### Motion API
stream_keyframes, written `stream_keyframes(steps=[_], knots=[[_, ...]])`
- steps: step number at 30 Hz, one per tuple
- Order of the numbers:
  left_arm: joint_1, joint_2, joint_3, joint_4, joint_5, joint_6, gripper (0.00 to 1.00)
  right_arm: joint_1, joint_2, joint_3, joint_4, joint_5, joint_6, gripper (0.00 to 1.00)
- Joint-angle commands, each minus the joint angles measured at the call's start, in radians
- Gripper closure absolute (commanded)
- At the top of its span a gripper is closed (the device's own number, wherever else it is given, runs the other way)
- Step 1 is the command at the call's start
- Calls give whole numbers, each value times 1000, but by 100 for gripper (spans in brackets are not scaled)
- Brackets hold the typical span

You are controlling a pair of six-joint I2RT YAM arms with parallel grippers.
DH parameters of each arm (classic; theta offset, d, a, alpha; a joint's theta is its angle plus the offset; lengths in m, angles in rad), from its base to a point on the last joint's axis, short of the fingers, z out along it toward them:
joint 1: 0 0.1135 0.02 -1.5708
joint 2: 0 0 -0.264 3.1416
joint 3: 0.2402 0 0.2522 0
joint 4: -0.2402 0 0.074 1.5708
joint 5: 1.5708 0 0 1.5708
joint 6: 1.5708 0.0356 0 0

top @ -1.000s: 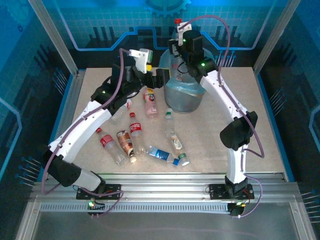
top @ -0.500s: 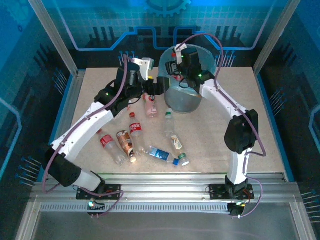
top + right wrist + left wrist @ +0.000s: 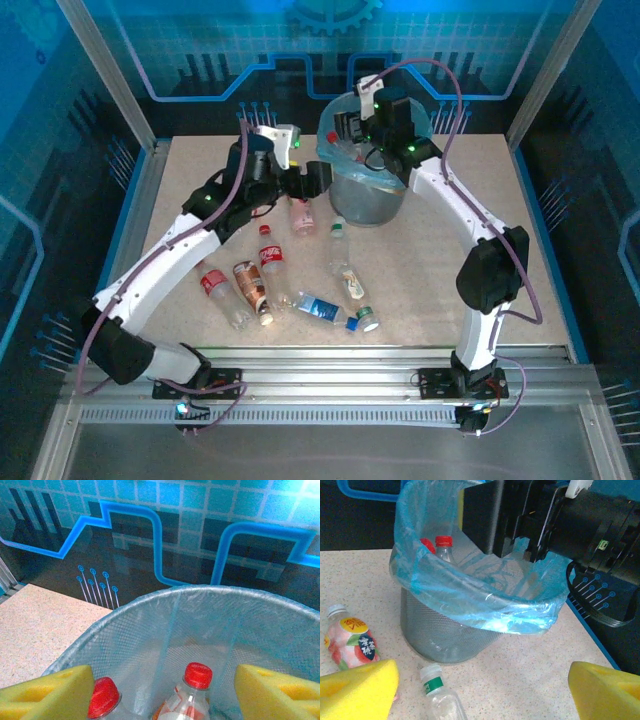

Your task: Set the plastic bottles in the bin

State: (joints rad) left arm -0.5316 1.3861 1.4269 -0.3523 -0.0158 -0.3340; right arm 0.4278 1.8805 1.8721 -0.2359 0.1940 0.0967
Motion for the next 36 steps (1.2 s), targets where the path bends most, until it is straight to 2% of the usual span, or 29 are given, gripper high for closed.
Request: stream_keyframes(steps=[1,8,13,16,21,27,36], knots=[[11,-59,-34,-3,-44,20,11,-14,17,94,-87,26,42,25],[20,-178,-130,-60,-129,38,11,-3,-16,165,-224,-53,92,25],[24,-270,-201,-135,-187,25,11,65,-111,141,-310,-48,76,23],[27,-321,-246,-196,-205,4,11,145,-199,42,-328,-29,34,22],[32,-397,-332,-317,-223,-39,11,259,-356,-230,-300,2,10,20],[36,-468,-456,-386,-205,-111,11,279,-444,-507,-355,-1,55,14],[36,-445,-585,-297,-155,-156,11,282,-423,-686,-454,-15,109,11]])
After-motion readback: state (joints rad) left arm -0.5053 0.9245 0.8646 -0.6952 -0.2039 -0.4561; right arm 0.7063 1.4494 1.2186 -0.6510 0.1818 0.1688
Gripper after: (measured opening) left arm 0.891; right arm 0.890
